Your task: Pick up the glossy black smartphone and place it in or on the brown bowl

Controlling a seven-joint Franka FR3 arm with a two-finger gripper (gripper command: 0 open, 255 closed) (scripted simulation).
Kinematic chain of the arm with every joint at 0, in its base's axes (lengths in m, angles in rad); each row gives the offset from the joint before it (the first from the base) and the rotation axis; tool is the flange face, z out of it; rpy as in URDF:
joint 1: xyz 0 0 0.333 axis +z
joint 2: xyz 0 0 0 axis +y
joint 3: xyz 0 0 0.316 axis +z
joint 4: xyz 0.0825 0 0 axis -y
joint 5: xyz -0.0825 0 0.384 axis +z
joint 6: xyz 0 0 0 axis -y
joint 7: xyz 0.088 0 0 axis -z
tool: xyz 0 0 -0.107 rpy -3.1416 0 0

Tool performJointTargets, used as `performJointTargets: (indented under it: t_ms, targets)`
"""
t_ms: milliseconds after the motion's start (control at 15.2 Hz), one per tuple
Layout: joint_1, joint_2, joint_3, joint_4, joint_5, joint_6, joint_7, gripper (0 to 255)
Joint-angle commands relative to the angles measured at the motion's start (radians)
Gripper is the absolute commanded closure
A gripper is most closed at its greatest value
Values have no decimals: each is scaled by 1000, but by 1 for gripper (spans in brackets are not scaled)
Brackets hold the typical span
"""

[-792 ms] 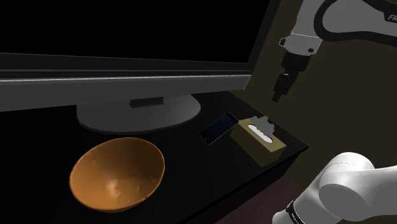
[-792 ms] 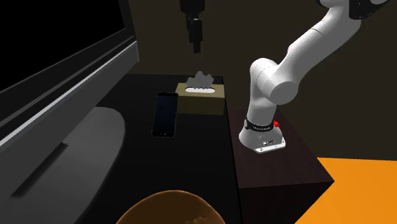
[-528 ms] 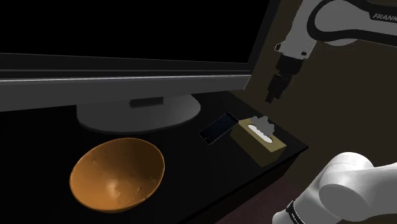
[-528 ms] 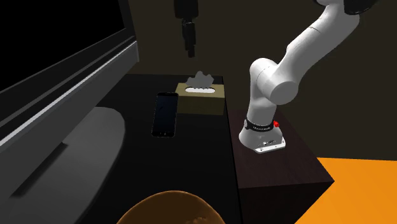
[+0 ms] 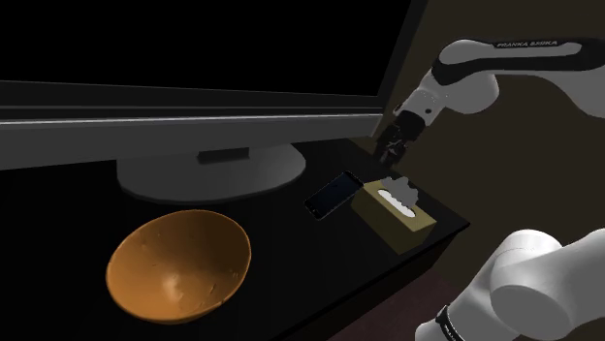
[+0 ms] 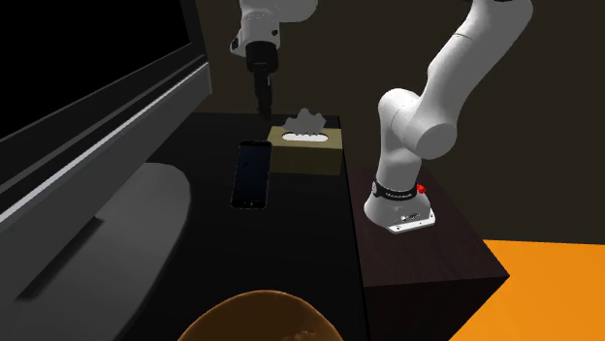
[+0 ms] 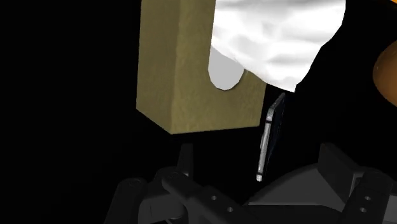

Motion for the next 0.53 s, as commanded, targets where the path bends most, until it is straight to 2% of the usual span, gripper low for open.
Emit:
performJointTargets:
  t_ms: [0, 132, 198, 462]
  targets:
    - [43, 79, -65, -9, 148, 37, -68, 0]
    - [86, 162, -128, -12, 299, 43, -152, 0]
    - [95, 182, -140, -11, 334, 40, -171, 0]
    - [111, 186, -117, -46, 364, 88, -180, 0]
